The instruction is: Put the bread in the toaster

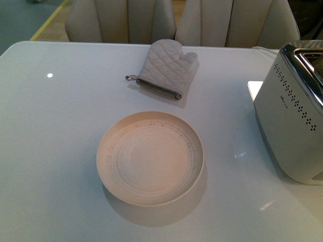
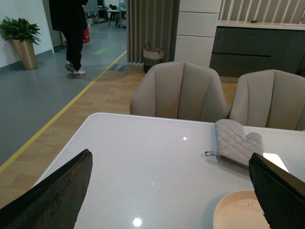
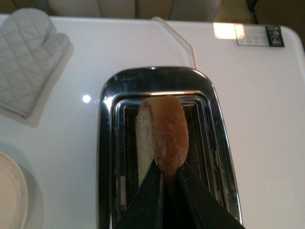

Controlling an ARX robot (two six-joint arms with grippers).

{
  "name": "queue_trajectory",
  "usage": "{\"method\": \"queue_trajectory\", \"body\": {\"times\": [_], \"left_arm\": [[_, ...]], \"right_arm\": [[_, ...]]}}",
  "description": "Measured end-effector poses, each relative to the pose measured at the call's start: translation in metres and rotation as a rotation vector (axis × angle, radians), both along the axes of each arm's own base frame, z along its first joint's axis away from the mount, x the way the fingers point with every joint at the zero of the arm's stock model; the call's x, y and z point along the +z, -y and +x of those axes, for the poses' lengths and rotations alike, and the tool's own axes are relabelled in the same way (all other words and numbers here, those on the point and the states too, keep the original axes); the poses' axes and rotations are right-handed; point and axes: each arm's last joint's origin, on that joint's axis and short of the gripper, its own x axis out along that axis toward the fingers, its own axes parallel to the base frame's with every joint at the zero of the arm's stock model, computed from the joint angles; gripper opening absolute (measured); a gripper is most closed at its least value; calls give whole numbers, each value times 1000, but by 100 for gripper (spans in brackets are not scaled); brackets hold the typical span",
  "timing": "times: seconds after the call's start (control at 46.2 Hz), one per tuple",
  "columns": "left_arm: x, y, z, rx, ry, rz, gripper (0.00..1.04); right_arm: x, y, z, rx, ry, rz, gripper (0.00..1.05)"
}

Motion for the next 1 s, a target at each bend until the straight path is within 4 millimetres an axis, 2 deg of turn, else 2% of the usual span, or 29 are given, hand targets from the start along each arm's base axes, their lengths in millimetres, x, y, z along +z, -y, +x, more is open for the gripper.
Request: {"method": "queue_trajectory", "body": {"times": [0.303, 0.519, 0.563, 0.606, 0.671, 0.736, 0.801, 0.866, 0.952, 0.996], "left_arm": [[0, 0, 0, 0, 0, 0, 98], [0, 0, 0, 0, 0, 0, 98], [0, 0, 0, 0, 0, 0, 98], [0, 0, 0, 0, 0, 0, 98], [0, 0, 0, 0, 0, 0, 98], [0, 0, 0, 0, 0, 0, 98], [0, 0, 0, 0, 0, 0, 98], [0, 0, 0, 0, 0, 0, 98], [0, 0, 0, 0, 0, 0, 98], [0, 0, 0, 0, 0, 0, 98]], "right_arm": [[-11, -4, 16, -7, -123, -12, 3], [-45, -7, 9, -5, -192, 14, 34], [-47, -7, 7, 0, -165, 51, 41], [-38, -6, 3, 2, -98, 99, 50], [-6, -2, -9, -15, 59, 156, 64], [31, 0, -34, -51, 213, 149, 78], [48, 0, -61, -86, 290, 117, 88], [55, 0, -85, -102, 346, 91, 95], [52, -1, -120, 28, 541, 104, 82], [48, -2, -131, 55, 593, 100, 77]]}}
